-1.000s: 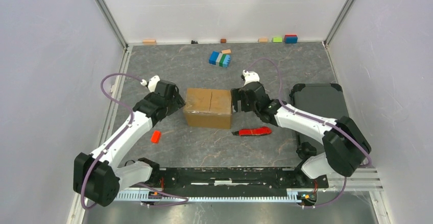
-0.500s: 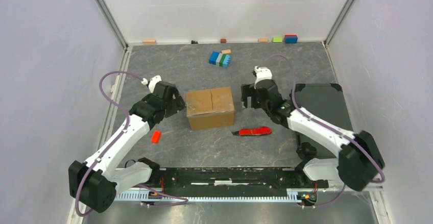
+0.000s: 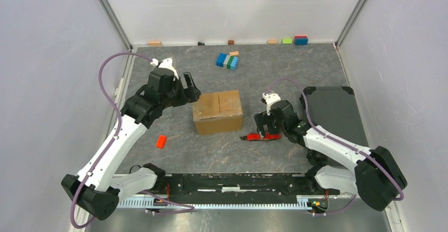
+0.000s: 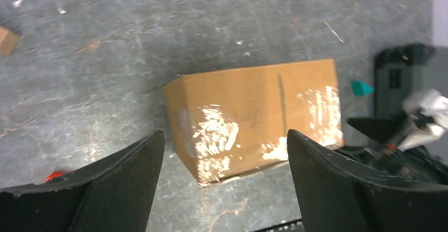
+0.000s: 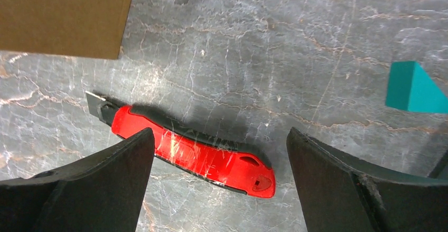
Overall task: Unpack the express box
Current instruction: Adjust the express box at the center of the board.
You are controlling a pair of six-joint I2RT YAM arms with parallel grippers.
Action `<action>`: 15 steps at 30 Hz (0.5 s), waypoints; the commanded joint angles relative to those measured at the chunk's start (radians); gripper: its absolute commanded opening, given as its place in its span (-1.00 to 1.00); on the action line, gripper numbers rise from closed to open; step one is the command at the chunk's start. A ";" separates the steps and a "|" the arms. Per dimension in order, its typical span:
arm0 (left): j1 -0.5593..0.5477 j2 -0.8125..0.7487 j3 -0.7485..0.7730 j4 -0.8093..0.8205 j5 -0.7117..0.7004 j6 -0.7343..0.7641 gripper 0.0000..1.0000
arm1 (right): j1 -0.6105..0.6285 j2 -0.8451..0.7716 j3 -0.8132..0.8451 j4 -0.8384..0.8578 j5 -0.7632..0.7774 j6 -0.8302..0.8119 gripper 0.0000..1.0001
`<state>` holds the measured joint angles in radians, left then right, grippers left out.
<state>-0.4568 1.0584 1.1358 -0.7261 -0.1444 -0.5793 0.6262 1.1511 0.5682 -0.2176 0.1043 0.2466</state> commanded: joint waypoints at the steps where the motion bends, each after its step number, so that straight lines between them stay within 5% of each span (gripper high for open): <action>1: -0.035 0.003 0.087 -0.025 0.139 0.084 0.84 | -0.010 0.056 -0.013 0.064 -0.057 -0.071 0.96; 7: -0.056 -0.015 0.127 -0.050 0.171 0.111 0.87 | -0.010 0.122 -0.036 0.079 -0.132 -0.058 0.97; 15: -0.057 -0.027 0.131 -0.057 0.206 0.117 0.90 | 0.031 -0.023 -0.184 0.047 -0.236 0.060 0.96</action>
<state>-0.5083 1.0565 1.2304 -0.7773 0.0147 -0.5114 0.6231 1.1908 0.4622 -0.1310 -0.0685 0.2398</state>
